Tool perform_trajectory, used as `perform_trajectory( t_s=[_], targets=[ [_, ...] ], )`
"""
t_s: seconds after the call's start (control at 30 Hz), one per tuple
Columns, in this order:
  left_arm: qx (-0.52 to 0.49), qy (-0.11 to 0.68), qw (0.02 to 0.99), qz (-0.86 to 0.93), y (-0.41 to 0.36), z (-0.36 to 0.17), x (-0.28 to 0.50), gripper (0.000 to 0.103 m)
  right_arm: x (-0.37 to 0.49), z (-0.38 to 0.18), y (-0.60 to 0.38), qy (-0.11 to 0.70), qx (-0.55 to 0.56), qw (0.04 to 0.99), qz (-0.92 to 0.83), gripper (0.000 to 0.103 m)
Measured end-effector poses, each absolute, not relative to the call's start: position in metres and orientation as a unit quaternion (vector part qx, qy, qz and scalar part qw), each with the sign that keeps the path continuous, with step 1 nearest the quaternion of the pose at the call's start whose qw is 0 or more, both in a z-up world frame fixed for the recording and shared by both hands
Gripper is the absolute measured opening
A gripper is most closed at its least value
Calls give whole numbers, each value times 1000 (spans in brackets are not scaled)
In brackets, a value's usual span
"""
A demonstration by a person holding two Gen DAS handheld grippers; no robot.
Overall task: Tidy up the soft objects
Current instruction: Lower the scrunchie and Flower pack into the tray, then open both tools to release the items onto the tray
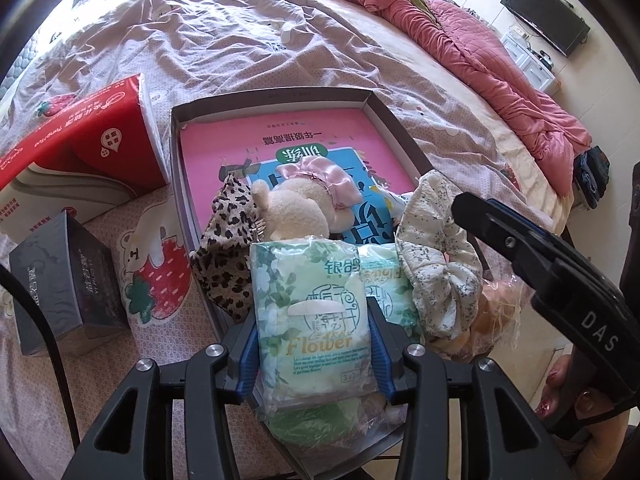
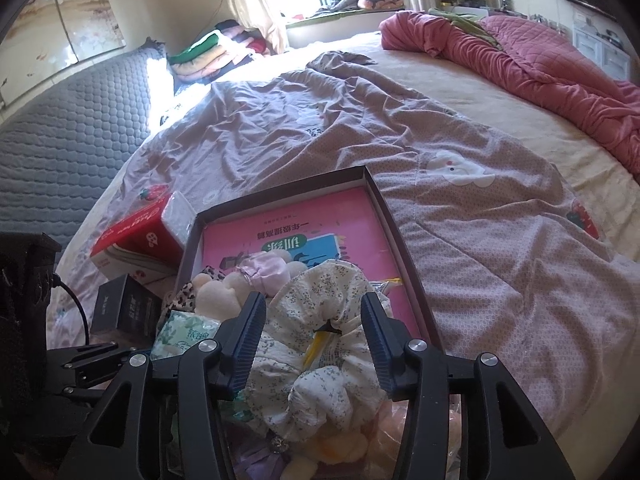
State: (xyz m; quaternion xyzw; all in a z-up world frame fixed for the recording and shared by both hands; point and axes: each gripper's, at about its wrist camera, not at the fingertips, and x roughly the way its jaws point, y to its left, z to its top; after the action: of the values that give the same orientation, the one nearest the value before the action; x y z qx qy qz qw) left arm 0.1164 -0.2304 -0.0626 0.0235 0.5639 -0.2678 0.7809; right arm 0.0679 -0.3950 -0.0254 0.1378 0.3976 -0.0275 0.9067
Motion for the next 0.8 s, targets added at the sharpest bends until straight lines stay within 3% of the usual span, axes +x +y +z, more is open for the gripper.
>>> perform_trajectory(
  t_s=[0.17,0.3,0.8],
  targets=[
    [27,561,785,-264,-230,-58,115,48,64,-21,-396,398,133,907,-36,54],
    [33,555,788,-263,-230,-54,111,56,60,-18,-398,397,135,907,-39,57],
    [39,535,804,-256,-226,-30,100,63,50,-2,-393,385,123,914,-42,64]
  ],
)
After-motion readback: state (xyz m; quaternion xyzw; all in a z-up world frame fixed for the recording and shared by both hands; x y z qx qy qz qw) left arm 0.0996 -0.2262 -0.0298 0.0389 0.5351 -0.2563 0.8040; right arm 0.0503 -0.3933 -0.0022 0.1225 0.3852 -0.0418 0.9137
